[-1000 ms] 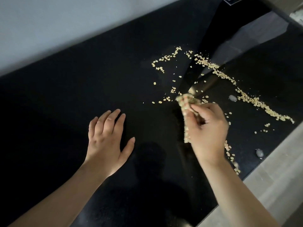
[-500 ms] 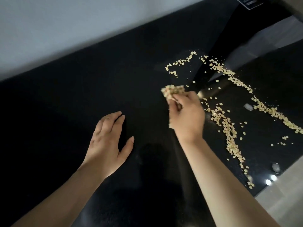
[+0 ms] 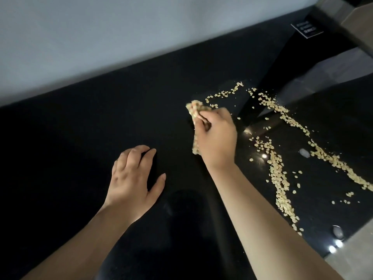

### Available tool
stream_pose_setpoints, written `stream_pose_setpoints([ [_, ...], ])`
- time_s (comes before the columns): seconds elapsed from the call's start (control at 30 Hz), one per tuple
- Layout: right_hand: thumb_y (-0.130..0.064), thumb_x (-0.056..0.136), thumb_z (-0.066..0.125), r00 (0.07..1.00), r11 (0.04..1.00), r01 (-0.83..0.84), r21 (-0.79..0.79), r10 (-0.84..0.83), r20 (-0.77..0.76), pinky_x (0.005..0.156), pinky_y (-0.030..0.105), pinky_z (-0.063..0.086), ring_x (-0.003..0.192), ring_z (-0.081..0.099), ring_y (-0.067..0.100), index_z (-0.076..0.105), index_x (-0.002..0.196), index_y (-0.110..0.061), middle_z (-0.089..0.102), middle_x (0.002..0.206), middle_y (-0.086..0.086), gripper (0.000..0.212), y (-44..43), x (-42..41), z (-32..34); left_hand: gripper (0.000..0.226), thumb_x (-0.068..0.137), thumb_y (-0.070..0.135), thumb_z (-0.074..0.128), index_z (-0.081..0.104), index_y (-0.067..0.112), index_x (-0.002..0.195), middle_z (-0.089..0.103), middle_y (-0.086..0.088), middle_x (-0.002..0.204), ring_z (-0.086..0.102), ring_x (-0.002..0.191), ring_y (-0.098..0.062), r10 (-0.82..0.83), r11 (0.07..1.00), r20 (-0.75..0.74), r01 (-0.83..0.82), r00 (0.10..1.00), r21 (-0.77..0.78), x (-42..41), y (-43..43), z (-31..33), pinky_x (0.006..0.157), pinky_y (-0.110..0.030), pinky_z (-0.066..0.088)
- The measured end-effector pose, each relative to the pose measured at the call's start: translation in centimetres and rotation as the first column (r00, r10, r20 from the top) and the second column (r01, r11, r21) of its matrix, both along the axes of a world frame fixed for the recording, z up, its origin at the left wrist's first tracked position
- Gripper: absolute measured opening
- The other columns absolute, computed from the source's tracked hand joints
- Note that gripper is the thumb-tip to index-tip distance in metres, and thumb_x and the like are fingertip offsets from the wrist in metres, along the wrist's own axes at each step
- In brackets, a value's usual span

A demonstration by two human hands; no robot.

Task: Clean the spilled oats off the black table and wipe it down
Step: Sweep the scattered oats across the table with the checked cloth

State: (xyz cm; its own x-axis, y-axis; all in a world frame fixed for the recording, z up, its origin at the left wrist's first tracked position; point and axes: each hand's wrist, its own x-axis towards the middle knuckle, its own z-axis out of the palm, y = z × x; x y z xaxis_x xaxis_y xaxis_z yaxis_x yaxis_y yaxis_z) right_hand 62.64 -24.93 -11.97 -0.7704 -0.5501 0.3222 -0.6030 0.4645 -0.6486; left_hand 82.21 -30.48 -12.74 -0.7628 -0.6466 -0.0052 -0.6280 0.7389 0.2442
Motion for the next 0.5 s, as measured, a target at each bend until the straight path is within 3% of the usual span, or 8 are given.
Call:
stream_pose_setpoints([
  [0.13,-0.022,0.085,0.068,0.998,0.992,0.001,0.124,0.008,-0.069,0.061,0.028,0.050,0.072,0.060,0.018,0.071,0.091,-0.013,0.059,0.094,0.003,0.010,-1.9,-1.0,-1.2,0.065,0.085,0.053,0.040,0.056,0.006,0.127,0.049,-0.007,0.125,0.045,0.116,-0.029,0.000,1.000,-0.013,0.000,1.000,-0.003,0.0,0.0,-0.1,0.096,-0.048,0.045],
  [0.23,-0.019,0.084,0.067,0.994,0.991,0.090,0.101,-0.082,-0.076,0.062,0.031,0.052,0.074,0.061,0.020,0.071,0.094,-0.015,0.060,0.097,0.004,0.012,0.9,-2.3,-1.5,0.062,0.083,0.052,0.042,0.058,0.007,0.123,0.050,-0.006,0.122,0.047,0.112,-0.029,0.005,1.000,-0.016,-0.005,1.000,-0.011,-0.3,-0.3,0.1,0.092,-0.047,0.047],
  [0.4,-0.014,0.081,0.072,0.934,0.935,0.351,0.052,-0.346,-0.089,0.065,0.022,0.040,0.077,0.063,0.026,0.073,0.097,-0.010,0.063,0.094,0.010,0.017,8.0,-3.6,-2.2,0.057,0.082,0.052,0.042,0.060,0.010,0.117,0.053,-0.006,0.118,0.051,0.107,-0.028,0.000,0.999,-0.012,0.000,1.000,-0.035,-1.7,-0.9,0.3,0.088,-0.044,0.045],
  [0.5,-0.005,0.079,0.074,0.935,0.936,0.353,-0.006,-0.353,-0.033,0.070,0.011,0.037,0.076,0.061,0.021,0.073,0.097,-0.005,0.063,0.092,0.011,0.018,9.1,-2.6,-1.4,0.057,0.083,0.051,0.042,0.060,0.011,0.119,0.053,-0.005,0.121,0.051,0.110,-0.028,-0.019,1.000,-0.031,0.018,0.999,-0.023,-2.7,-1.8,0.2,0.092,-0.044,0.044],
])
